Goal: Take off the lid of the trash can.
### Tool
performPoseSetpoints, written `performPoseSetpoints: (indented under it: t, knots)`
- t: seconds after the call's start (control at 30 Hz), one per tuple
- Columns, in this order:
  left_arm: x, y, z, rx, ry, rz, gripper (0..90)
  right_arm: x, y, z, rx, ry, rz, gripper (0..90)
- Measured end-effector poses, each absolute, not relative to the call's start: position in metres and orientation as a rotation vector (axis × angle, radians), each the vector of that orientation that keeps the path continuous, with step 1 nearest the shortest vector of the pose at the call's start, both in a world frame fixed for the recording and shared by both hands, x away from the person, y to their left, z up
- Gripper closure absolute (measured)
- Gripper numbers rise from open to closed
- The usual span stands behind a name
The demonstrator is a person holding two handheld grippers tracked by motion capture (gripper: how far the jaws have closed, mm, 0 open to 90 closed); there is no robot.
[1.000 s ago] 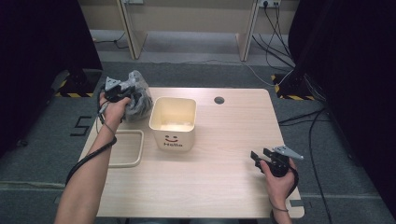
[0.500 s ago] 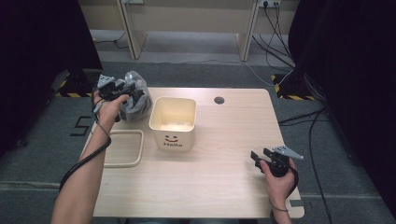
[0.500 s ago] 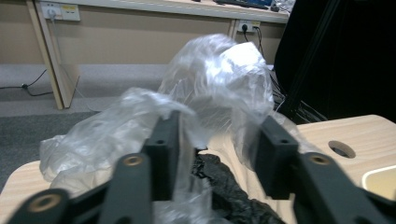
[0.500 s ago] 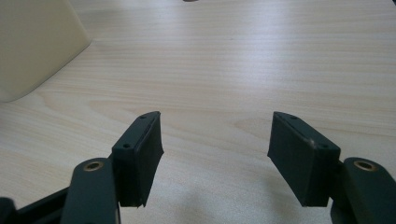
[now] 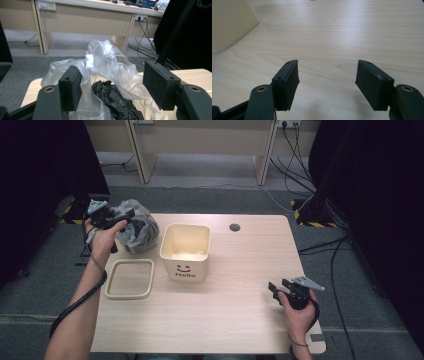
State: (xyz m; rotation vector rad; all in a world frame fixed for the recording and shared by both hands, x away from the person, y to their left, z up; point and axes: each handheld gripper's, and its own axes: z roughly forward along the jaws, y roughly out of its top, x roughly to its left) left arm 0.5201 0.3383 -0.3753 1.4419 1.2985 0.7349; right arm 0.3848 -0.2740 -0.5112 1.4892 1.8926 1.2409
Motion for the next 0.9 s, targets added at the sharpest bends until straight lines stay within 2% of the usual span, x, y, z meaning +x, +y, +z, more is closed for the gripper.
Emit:
performPoseSetpoints:
  t: [0.2,0.43,0.9]
  knots:
    - [0.512,0.350,-0.385,1.478,1.387,0.654,33.4,0.385,-0.274,-0.511,1.494,1.894,1.242,34.8]
    - [0.496,0.364,-0.391,1.486,1.421,0.638,31.2,0.385,-0.274,-0.511,1.494,1.895,1.240,34.7]
    - [0.469,0.384,-0.402,1.496,1.380,0.638,28.0,0.385,-0.274,-0.511,1.491,1.899,1.236,34.6]
